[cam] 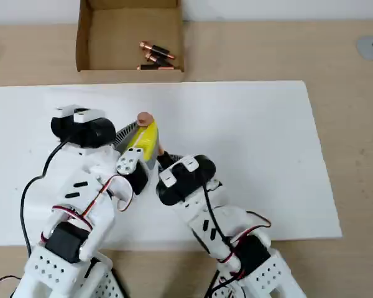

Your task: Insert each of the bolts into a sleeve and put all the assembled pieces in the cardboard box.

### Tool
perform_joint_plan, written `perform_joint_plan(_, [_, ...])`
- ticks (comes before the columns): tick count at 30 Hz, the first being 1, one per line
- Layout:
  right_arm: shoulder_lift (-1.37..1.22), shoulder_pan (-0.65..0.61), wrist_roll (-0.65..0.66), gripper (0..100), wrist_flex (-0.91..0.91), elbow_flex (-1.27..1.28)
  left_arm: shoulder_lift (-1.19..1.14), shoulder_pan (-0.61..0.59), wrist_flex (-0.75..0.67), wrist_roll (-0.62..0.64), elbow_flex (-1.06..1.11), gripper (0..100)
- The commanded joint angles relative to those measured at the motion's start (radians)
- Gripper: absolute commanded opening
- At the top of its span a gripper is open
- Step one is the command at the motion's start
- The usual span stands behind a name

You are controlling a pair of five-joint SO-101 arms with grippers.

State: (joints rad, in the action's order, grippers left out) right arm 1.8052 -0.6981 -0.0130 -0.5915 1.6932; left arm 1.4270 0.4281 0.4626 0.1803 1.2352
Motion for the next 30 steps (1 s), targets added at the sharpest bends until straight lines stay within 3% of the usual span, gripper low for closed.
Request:
perform_joint_plan(1, [0.139, -0.012, -0.006, 1.2, 0.003, -0.005, 0.015, -0.008, 0.011, -0.003, -0.02, 1])
perform_joint_plan(12, [0.14, -0.008, -0.006, 1.2, 0.002, -0.005, 0.015, 0.0, 0.118, 0.083, -0.081, 1])
perform_joint_plan(23, [0.142, -0.008, -0.006, 1.2, 0.002, -0.007, 0.015, 0.012, 0.117, 0.103, -0.058, 1])
perform_joint_plan(30, [0.142, -0.008, -0.006, 1.2, 0.002, -0.007, 0.015, 0.089, 0.14, 0.104, 0.026, 1])
